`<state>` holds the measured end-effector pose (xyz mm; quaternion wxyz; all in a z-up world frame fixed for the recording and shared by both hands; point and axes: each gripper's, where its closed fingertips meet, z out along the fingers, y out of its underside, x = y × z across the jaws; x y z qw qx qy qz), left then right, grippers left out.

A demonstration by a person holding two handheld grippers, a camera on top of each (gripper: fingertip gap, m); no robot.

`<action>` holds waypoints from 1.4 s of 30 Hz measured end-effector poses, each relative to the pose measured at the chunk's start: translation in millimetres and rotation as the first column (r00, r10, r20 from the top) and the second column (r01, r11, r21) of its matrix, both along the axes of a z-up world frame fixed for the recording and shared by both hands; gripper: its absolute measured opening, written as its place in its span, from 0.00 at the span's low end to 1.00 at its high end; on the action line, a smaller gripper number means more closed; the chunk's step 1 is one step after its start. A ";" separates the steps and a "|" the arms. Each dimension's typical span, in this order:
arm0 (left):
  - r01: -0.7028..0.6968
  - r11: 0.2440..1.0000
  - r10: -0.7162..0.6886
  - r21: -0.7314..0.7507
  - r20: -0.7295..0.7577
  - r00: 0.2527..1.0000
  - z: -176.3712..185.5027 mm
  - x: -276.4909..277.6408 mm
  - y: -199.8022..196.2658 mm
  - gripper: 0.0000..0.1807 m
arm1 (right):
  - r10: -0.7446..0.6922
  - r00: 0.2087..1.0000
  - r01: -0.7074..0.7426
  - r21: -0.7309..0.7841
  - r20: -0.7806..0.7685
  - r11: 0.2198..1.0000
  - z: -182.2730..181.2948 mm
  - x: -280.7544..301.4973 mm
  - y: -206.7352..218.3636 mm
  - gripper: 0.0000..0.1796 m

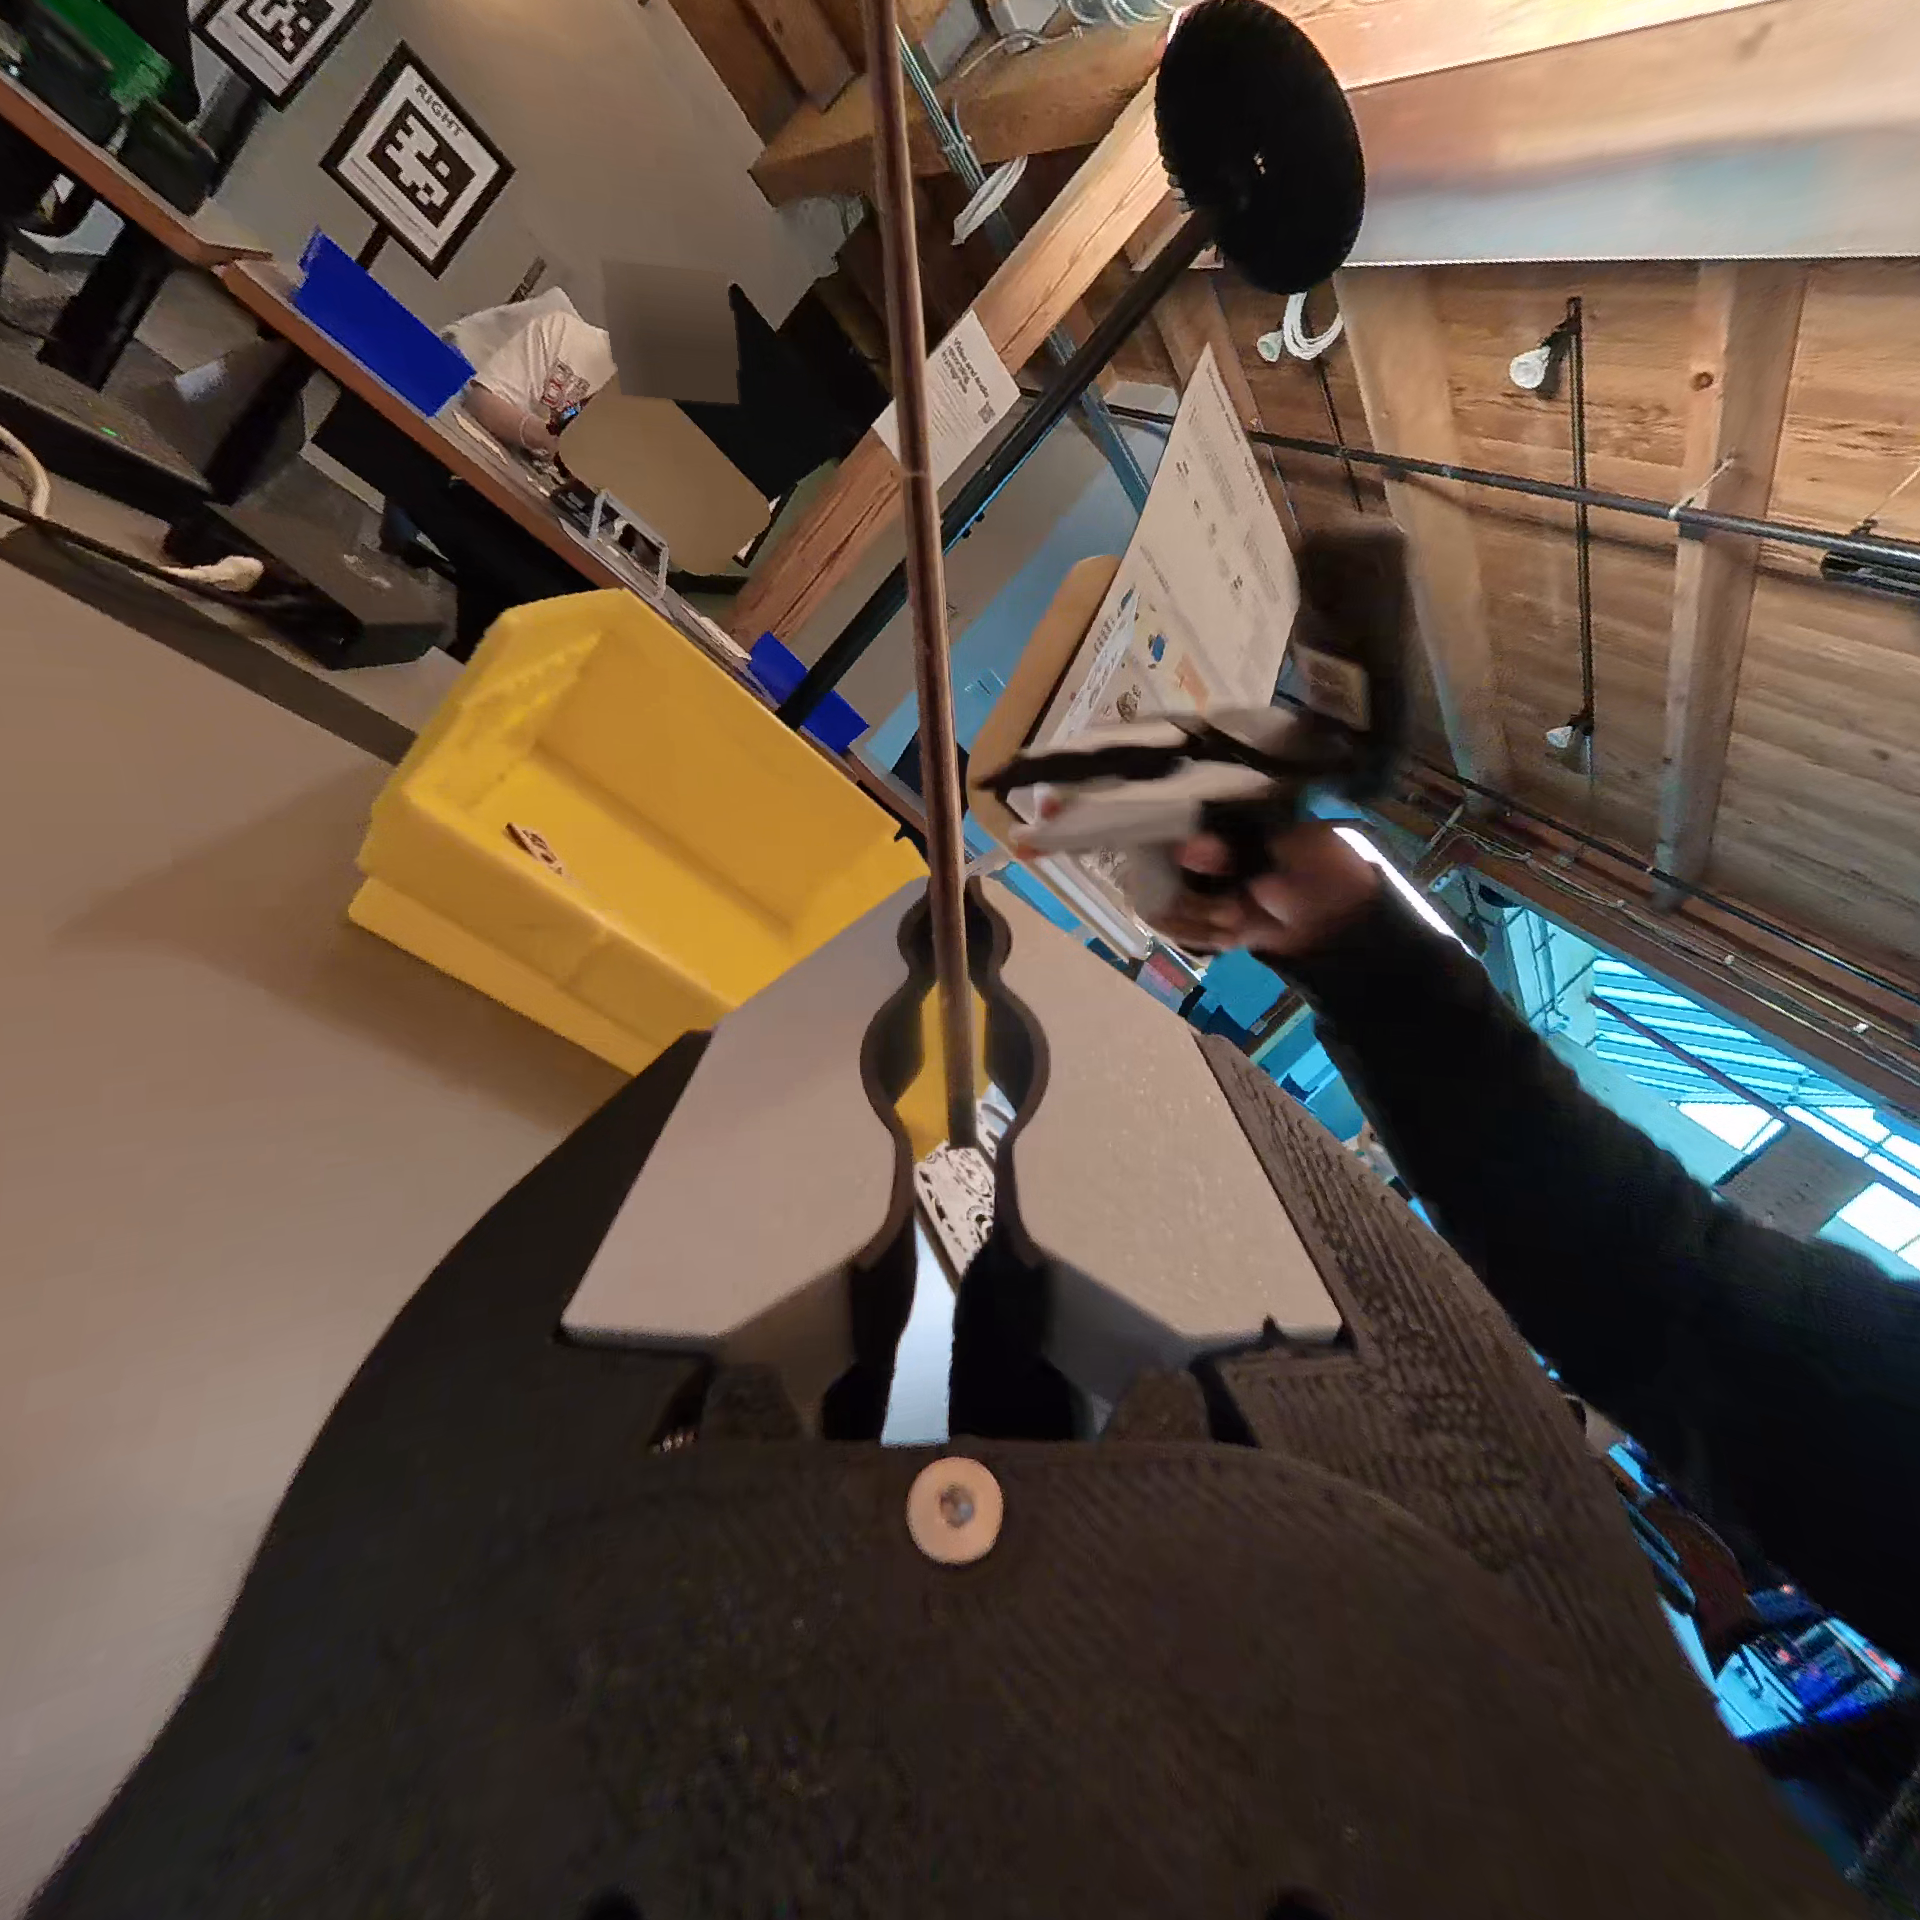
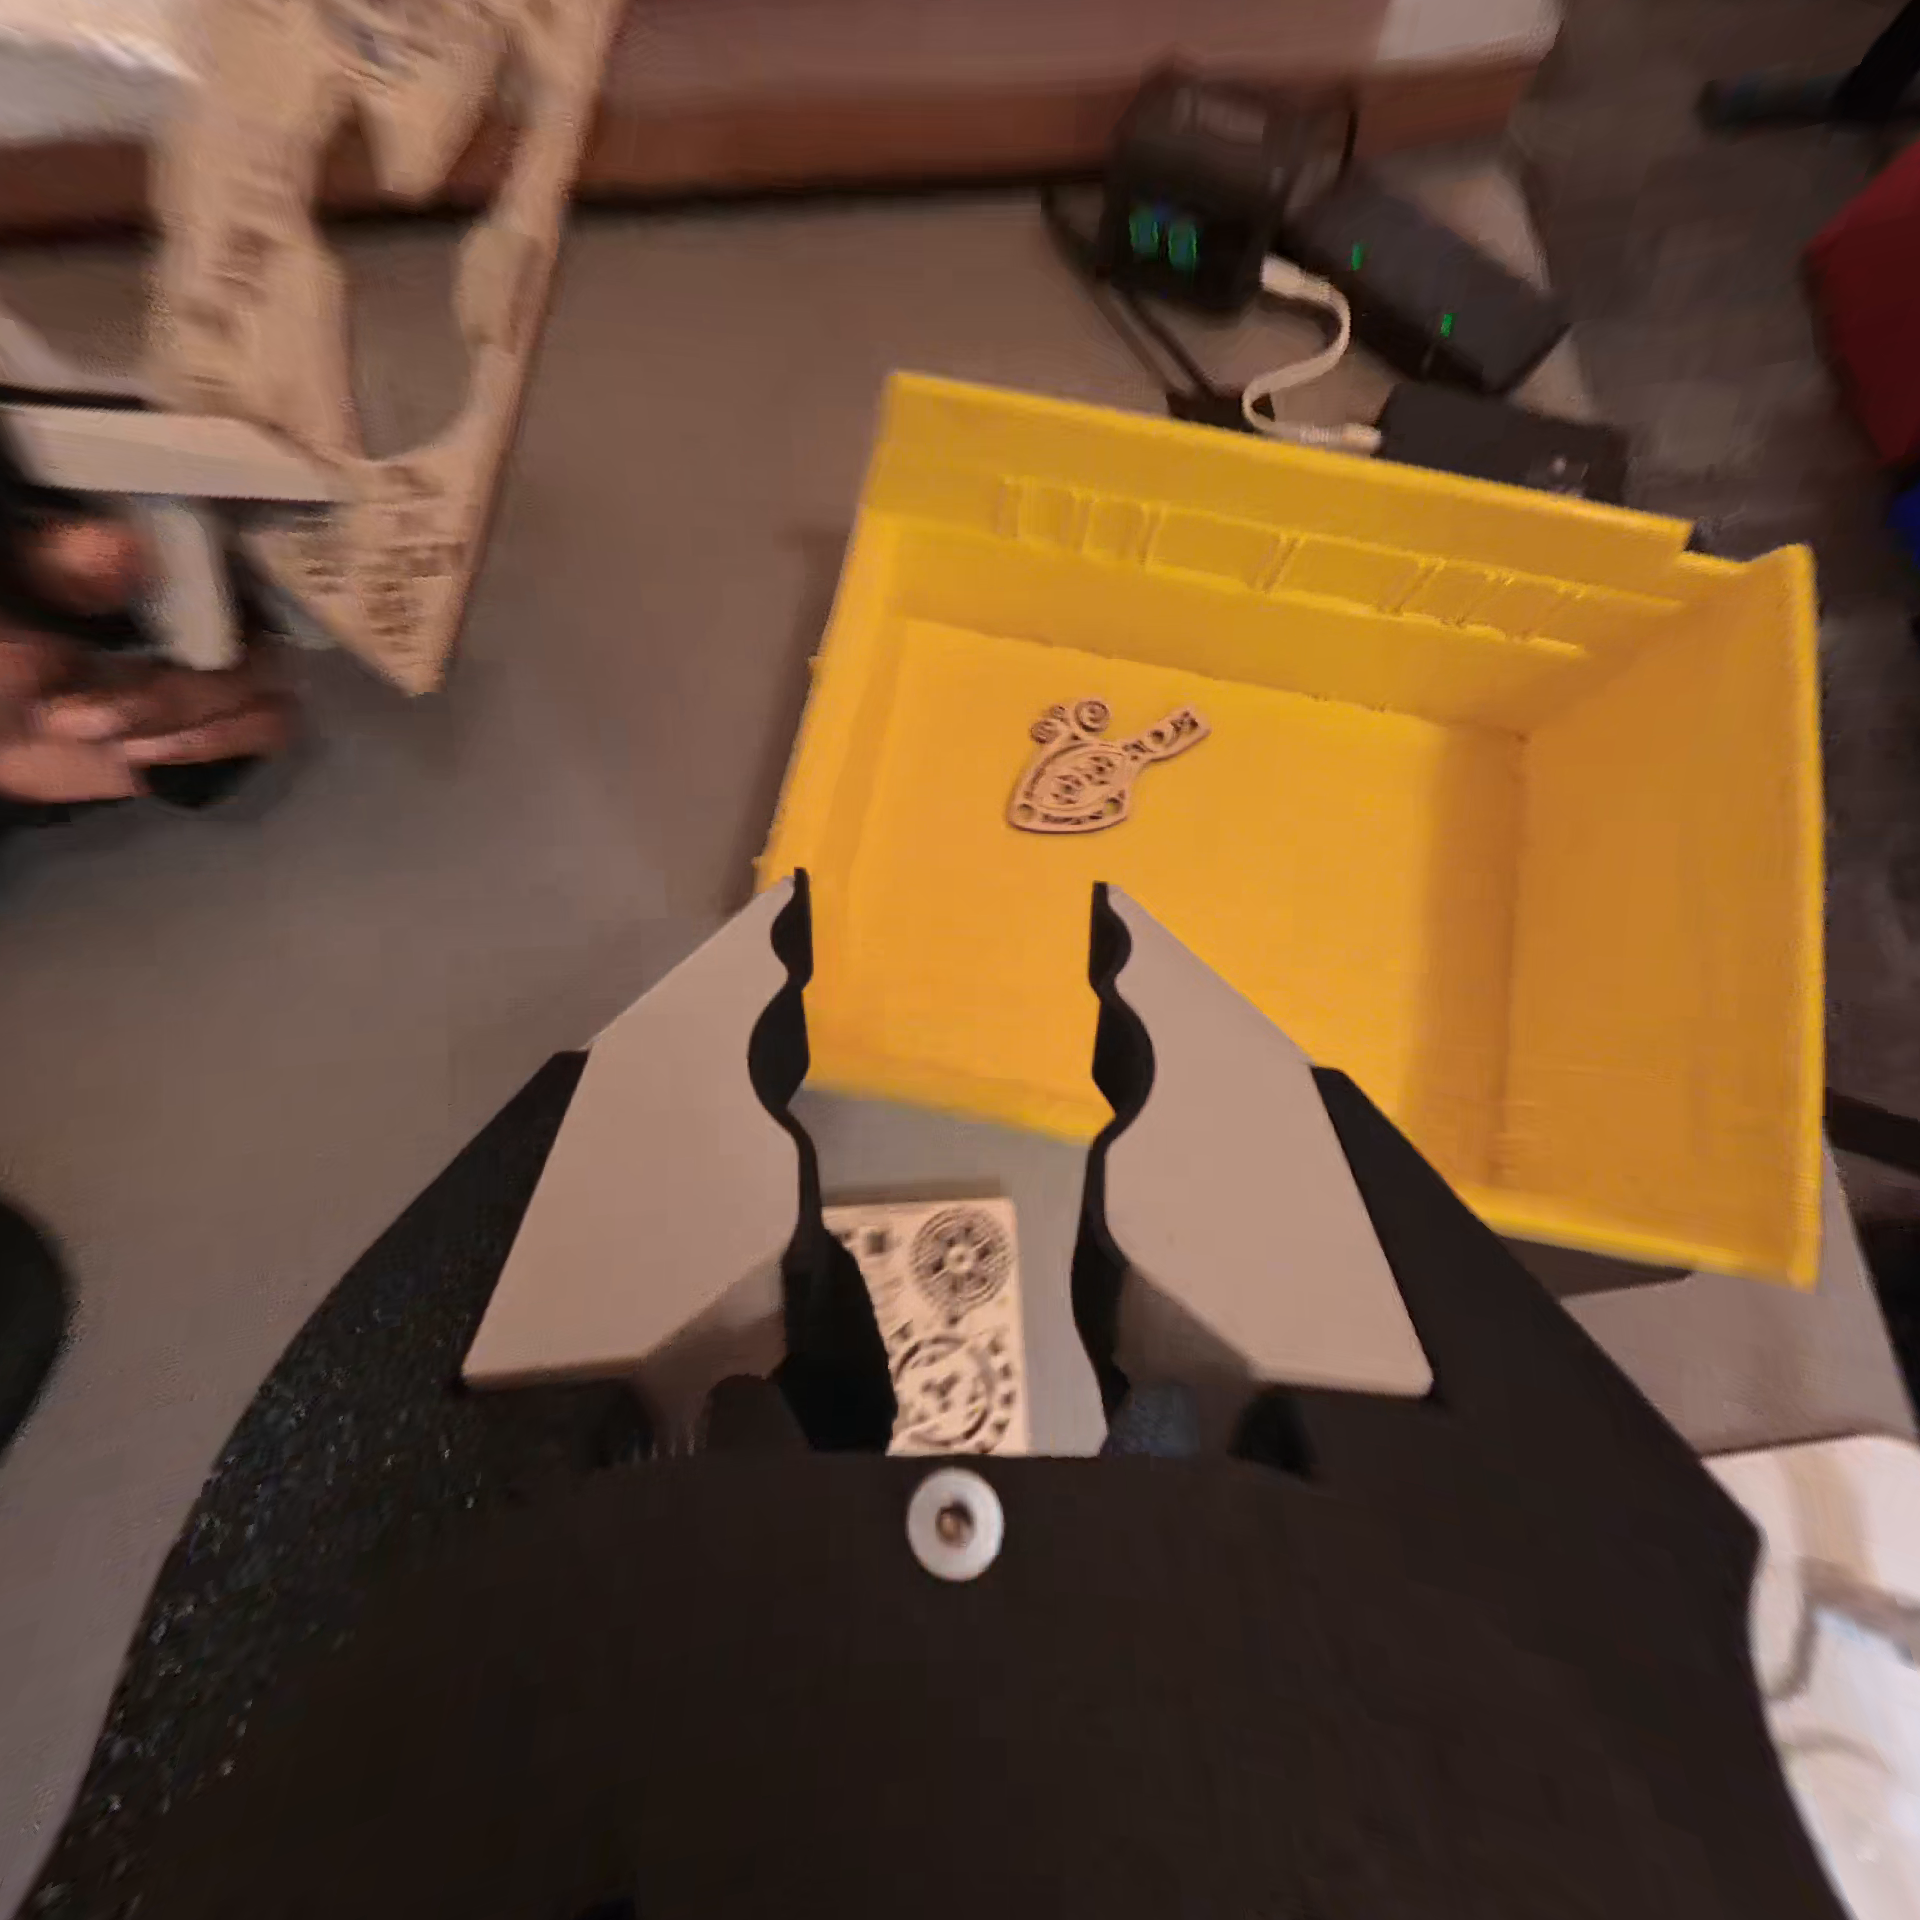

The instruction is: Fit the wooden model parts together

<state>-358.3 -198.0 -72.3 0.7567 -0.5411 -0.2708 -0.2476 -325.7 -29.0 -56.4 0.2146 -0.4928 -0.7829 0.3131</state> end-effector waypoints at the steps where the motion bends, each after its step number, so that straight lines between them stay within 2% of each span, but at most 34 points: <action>1: 0.004 1.000 -0.004 0.001 0.001 1.000 -2.7 -1.5 -0.9 0.01 | -0.007 0.998 0.004 0.052 0.064 0.999 -15.7 -22.7 3.5 0.29; 5: 0.029 0.999 -0.029 0.025 0.005 1.000 -0.1 -3.3 -5.9 0.01 | -0.058 0.955 0.008 0.170 0.290 0.985 -84.3 -80.7 10.0 0.30; 10: 0.044 0.999 -0.044 -0.018 -0.015 0.999 -2.7 1.2 -4.5 0.01 | -0.116 0.903 0.019 0.232 0.415 0.973 -137.8 -104.7 11.3 0.31; 17: 0.084 0.996 -0.084 -0.023 0.017 0.996 -5.9 9.5 1.4 0.01 | -0.159 0.870 0.060 0.221 0.467 0.973 -157.1 -107.0 10.0 0.31; 19: 0.089 0.996 -0.088 -0.015 0.030 0.996 -6.1 9.1 1.5 0.01 | -0.170 0.872 0.072 0.222 0.459 0.972 -156.1 -107.1 9.3 0.23; 22: 0.088 0.996 -0.087 -0.026 0.039 0.995 -10.3 7.5 2.5 0.01 | -0.176 0.877 0.076 0.234 0.447 0.969 -155.6 -104.6 9.7 0.22; 26: 0.083 0.995 -0.079 -0.052 0.064 0.995 -20.5 3.3 3.4 0.01 | -0.158 0.904 0.085 0.195 0.397 0.977 -137.1 -101.0 6.4 0.22; 31: 0.061 0.995 -0.053 -0.082 0.090 0.994 -30.0 -2.9 3.6 0.01 | -0.087 0.970 0.074 0.062 0.226 0.995 -68.2 -88.1 -20.6 0.22; 35: 0.037 0.995 -0.027 -0.093 0.108 0.994 -34.8 -2.0 7.2 0.01 | -0.003 0.998 0.006 -0.055 0.055 0.998 -16.0 -58.9 -69.2 0.22; 38: 0.009 0.997 0.000 -0.082 0.113 0.994 -34.3 8.0 13.0 0.01 | 0.019 0.999 -0.021 -0.086 -0.027 0.996 -0.6 -36.4 -103.3 0.22; 42: -0.033 0.999 0.038 -0.041 0.128 0.991 -29.5 23.6 19.2 0.01 | -0.021 0.994 0.014 -0.064 -0.106 0.998 -2.8 -20.7 -126.0 0.22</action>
